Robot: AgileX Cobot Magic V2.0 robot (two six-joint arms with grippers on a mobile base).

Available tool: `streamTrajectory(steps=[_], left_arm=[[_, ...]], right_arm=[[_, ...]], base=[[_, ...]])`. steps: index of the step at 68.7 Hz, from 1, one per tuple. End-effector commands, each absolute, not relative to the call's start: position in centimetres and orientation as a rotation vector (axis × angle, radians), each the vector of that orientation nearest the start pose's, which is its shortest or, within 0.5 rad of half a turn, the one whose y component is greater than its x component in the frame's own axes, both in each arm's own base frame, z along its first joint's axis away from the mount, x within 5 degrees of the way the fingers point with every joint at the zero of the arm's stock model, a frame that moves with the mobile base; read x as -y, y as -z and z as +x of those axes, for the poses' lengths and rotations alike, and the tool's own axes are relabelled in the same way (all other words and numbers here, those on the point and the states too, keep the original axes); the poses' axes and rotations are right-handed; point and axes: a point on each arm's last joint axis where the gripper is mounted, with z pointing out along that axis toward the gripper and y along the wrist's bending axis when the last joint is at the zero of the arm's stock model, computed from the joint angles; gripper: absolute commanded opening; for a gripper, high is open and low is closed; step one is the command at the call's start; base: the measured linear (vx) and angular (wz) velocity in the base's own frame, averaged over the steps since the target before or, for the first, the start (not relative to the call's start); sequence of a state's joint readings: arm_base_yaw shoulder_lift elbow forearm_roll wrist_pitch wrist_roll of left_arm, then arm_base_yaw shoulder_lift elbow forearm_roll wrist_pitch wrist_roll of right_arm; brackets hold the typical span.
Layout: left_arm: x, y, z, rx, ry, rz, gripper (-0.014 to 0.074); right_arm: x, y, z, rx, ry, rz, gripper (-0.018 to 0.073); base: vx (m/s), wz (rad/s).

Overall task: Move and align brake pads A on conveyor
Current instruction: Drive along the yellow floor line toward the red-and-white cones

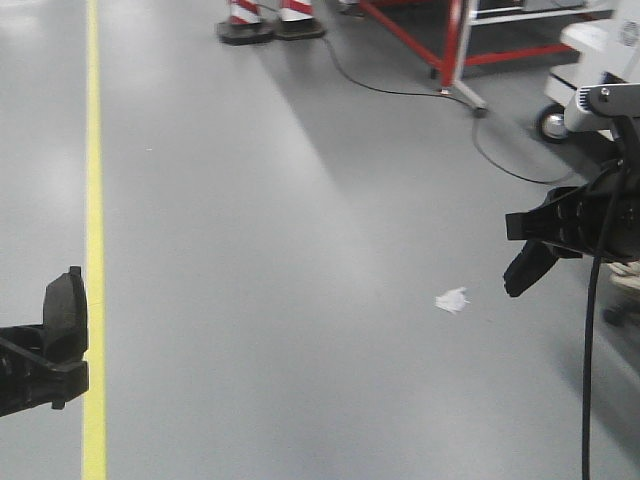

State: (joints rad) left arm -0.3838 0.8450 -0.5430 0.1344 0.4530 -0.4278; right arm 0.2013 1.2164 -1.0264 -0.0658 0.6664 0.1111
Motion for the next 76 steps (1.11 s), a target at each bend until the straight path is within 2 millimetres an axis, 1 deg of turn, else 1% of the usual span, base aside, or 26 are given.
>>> streamTrajectory(steps=[1,25,42,76], left_arm=[[5.78,-28.86,15.64,-2.134,0.348,0.061,0.0002],[5.77,-28.85,15.63,-2.135,0.347,0.061,0.0002],[5.77,-28.85,15.63,-2.135,0.347,0.061,0.0002],[5.77,-28.83,15.62,-2.138,0.347,0.060,0.0002]], right_arm=[[-4.66,-35.60,25.04,-2.203,-0.093,-0.144,0.0004],[-4.66,-35.60,25.04,-2.203,-0.093,-0.144,0.0004],[-4.66,-35.60,25.04,-2.203,-0.093,-0.144,0.0004],[-4.66,-35.60,25.04,-2.203,-0.093,-0.144,0.0004]], base=[[0.14,0.55],[0.16,0.54],[0.22,0.39],[0.38,0.13]])
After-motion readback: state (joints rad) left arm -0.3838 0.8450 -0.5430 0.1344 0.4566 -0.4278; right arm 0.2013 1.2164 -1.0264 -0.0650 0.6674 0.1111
